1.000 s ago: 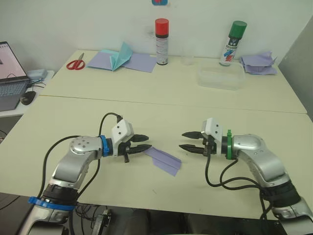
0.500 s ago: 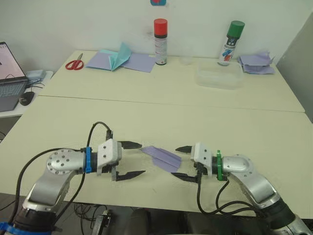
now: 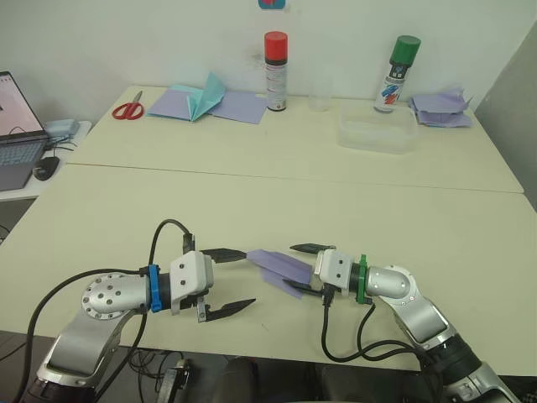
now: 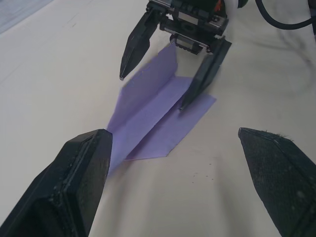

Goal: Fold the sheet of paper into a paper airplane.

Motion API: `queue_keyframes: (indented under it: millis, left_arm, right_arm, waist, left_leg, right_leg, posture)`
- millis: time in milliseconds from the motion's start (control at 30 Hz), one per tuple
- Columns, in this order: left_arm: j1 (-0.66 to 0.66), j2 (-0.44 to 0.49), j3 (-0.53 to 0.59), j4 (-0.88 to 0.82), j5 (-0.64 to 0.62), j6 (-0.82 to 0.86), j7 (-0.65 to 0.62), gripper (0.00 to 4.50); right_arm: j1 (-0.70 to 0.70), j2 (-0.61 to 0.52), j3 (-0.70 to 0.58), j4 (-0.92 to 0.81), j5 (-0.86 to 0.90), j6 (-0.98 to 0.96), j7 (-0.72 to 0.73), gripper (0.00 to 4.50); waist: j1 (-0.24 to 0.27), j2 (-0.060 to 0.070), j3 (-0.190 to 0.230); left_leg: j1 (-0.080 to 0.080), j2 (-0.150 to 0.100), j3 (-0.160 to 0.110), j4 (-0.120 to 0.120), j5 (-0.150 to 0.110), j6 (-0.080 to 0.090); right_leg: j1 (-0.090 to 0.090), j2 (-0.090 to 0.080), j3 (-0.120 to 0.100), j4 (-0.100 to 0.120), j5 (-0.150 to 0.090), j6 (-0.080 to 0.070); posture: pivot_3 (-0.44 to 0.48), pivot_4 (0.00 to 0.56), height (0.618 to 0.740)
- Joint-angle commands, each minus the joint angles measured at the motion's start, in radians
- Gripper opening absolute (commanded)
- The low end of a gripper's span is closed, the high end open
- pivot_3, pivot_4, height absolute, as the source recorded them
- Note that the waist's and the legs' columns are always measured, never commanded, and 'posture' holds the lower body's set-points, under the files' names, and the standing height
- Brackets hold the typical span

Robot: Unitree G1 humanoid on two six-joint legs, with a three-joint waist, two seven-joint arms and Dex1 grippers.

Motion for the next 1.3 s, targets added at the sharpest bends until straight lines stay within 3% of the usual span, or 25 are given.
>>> queue_keyframes:
  millis: [33, 200, 233, 467, 567, 700, 833, 967, 1167, 1300]
  left_arm:
    - [0.011, 0.0, 0.032, -0.05, -0.027, 0.017, 0.026, 4.5]
    - [0.028, -0.005, 0.043, -0.07, -0.035, 0.036, 0.055, 4.5]
    - [0.03, -0.005, 0.044, -0.073, -0.036, 0.039, 0.059, 4.5]
    - [0.03, 0.001, 0.064, -0.065, -0.051, 0.047, 0.065, 4.5]
    - [0.032, 0.005, 0.07, -0.069, -0.057, 0.052, 0.06, 4.5]
    - [0.023, 0.019, 0.1, -0.097, -0.101, 0.086, 0.047, 4.5]
    - [0.03, 0.043, 0.159, -0.147, -0.166, 0.127, 0.041, 4.5]
    - [0.079, 0.054, 0.205, -0.202, -0.205, 0.158, 0.049, 4.5]
    - [0.179, 0.034, 0.241, -0.243, -0.2, 0.164, 0.071, 4.5]
    - [0.221, 0.021, 0.261, -0.221, -0.19, 0.157, 0.084, 4.5]
  right_arm:
    - [-0.015, 0.003, -0.006, 0.003, -0.01, -0.04, -0.003, 2.08]
    - [-0.022, 0.007, -0.009, 0.028, -0.019, -0.059, -0.001, 0.11]
    - [-0.024, 0.007, -0.011, 0.031, -0.018, -0.061, 0.0, 0.05]
    - [-0.046, 0.014, -0.038, 0.028, 0.032, -0.034, 0.026, 0.05]
    - [-0.032, 0.036, -0.062, -0.037, 0.163, 0.13, 0.062, 0.05]
    - [-0.031, 0.051, -0.132, -0.192, 0.437, 0.613, 0.038, 0.05]
    - [-0.09, 0.144, -0.316, -0.197, 0.722, 1.127, -0.166, 0.05]
    - [-0.132, 0.304, -0.503, -0.124, 0.795, 1.382, -0.414, 0.05]
    - [-0.153, 0.398, -0.598, -0.119, 0.789, 1.486, -0.557, 0.05]
    - [-0.148, 0.346, -0.539, -0.133, 0.739, 1.415, -0.539, 0.05]
  waist:
    - [0.0, 0.0, 0.0]
    - [0.0, 0.0, 0.0]
    - [0.0, 0.0, 0.0]
    - [0.0, 0.0, 0.0]
    - [0.0, 0.0, 0.0]
    - [0.0, 0.0, 0.0]
    - [-0.002, 0.0, 0.0]
    - [-0.003, 0.0, 0.0]
    - [-0.005, 0.0, -0.001]
    - [-0.004, 0.0, 0.0]
  left_leg:
    - [0.0, 0.0, 0.0, 0.0, 0.0, 0.0]
    - [0.0, 0.0, 0.0, 0.0, 0.0, 0.0]
    - [0.0, 0.0, 0.0, 0.0, 0.0, 0.0]
    - [0.0, 0.0, 0.0, 0.0, 0.0, 0.0]
    - [0.0, 0.0, 0.0, 0.0, 0.0, 0.0]
    - [0.0, 0.0, -0.001, 0.0, 0.0, 0.0]
    - [0.0, 0.001, -0.002, 0.0, 0.0, 0.0]
    - [0.0, 0.001, -0.002, 0.0, 0.0, 0.0]
    - [0.0, 0.0, -0.001, -0.001, 0.0, 0.0]
    - [0.0, 0.0, 0.0, -0.001, 0.0, 0.0]
  right_leg:
    - [0.0, 0.0, 0.0, 0.0, 0.0, 0.0]
    - [0.0, 0.0, 0.0, 0.0, 0.0, 0.0]
    - [0.0, 0.0, 0.0, 0.0, 0.0, 0.0]
    - [0.0, 0.0, 0.0, 0.0, 0.0, 0.0]
    - [0.0, 0.0, 0.0, 0.001, 0.0, 0.0]
    - [0.001, 0.0, -0.001, 0.001, 0.0, 0.0]
    - [0.001, 0.0, -0.002, 0.001, 0.0, 0.0]
    - [0.0, 0.0, -0.002, 0.002, 0.0, 0.0]
    - [0.0, 0.0, 0.0, 0.001, 0.0, 0.0]
    - [0.0, 0.0, 0.0, 0.0, 0.0, 0.0]
  posture:
    - [0.0, 0.15, 0.74]
    - [0.0, 0.15, 0.74]
    - [0.0, 0.15, 0.74]
    - [0.0, 0.15, 0.74]
    - [0.0, 0.15, 0.74]
    - [0.0, 0.15, 0.74]
    - [0.0, 0.15, 0.74]
    - [0.0, 0.15, 0.74]
    - [0.0, 0.15, 0.74]
    - [0.0, 0.15, 0.74]
